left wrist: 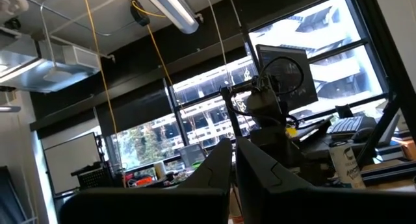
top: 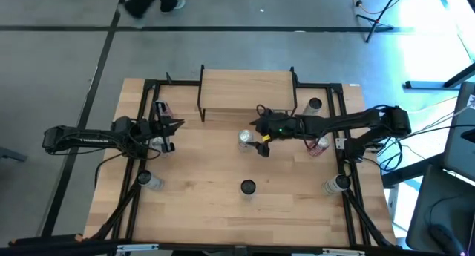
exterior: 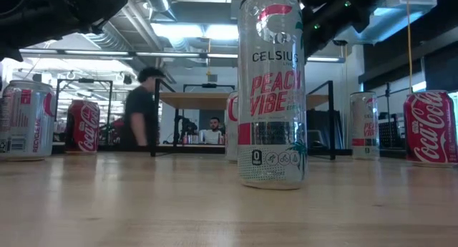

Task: Place canned beverage on shelf
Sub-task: Put the right red-silver soda can on the shelf

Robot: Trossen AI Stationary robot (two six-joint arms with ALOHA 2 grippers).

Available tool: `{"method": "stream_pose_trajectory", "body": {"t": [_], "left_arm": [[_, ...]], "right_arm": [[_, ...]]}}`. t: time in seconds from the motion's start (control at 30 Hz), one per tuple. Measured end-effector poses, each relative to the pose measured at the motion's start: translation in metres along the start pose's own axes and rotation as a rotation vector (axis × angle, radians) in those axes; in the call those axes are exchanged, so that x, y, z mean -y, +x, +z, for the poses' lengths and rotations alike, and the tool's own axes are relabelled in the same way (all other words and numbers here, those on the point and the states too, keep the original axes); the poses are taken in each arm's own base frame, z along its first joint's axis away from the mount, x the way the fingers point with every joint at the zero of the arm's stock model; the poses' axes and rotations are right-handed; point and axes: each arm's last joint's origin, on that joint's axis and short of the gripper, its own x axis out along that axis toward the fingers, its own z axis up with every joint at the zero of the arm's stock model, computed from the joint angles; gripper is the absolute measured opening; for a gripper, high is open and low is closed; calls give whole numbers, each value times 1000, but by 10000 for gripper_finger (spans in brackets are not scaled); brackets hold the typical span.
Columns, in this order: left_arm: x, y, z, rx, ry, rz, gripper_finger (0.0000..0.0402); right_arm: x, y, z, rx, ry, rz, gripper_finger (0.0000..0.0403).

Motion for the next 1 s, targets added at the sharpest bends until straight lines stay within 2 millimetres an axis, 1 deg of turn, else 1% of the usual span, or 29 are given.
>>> {"method": "stream_pose_trajectory", "body": {"t": [0.17, 0.33, 0.73, 0.87, 1.0], "left_arm": [[0, 0, 0, -4, -1, 8, 5], [0, 0, 0, -5, -23, 11, 5], [-1, 0, 0, 1, -27, 14, 5], [0, 0, 0, 2, -27, 13, 5], [-1, 0, 0, 2, -27, 14, 5]], "right_arm": [[-1, 12, -5, -4, 3, 11, 383], [0, 26, -12, -18, -14, -45, 383], [-1, 43, -24, -56, -39, -23, 383], [-2, 51, -32, -84, -47, -23, 383], [-2, 57, -32, -56, -71, -32, 379]]}}
